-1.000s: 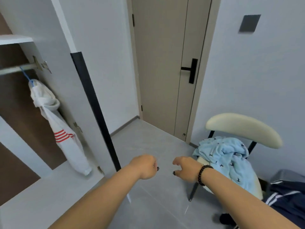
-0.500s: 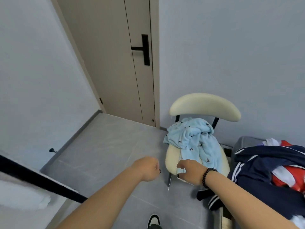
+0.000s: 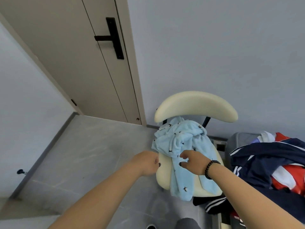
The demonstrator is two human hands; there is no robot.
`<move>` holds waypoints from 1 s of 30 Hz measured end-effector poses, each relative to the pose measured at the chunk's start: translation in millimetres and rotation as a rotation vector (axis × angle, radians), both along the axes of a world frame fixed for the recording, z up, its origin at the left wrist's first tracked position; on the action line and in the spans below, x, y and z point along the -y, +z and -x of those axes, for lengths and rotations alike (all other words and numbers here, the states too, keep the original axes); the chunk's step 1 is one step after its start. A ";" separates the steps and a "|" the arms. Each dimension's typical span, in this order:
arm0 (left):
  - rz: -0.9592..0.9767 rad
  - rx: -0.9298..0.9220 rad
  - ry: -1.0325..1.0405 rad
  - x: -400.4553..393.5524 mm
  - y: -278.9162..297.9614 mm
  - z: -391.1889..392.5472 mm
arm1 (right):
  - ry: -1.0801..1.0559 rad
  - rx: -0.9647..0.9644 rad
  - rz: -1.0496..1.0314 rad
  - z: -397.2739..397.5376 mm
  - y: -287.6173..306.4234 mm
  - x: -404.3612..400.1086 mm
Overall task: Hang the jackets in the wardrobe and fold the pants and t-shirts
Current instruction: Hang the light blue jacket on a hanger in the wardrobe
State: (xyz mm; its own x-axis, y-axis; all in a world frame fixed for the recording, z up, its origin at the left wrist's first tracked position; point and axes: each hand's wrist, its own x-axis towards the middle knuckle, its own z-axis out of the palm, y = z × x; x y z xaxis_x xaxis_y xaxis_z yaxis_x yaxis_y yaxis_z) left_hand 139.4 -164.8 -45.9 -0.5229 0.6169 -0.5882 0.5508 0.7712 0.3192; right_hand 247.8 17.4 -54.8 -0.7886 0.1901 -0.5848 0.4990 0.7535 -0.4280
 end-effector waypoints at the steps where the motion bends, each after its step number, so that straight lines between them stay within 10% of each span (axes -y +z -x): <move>1: 0.011 0.004 0.005 -8.5 -4.0 8.6 | -0.003 0.006 -0.004 8.3 -2.7 -14.1; 30: 0.010 0.221 0.545 -189.1 -105.6 96.0 | -0.154 0.235 0.008 175.0 -204.2 -247.8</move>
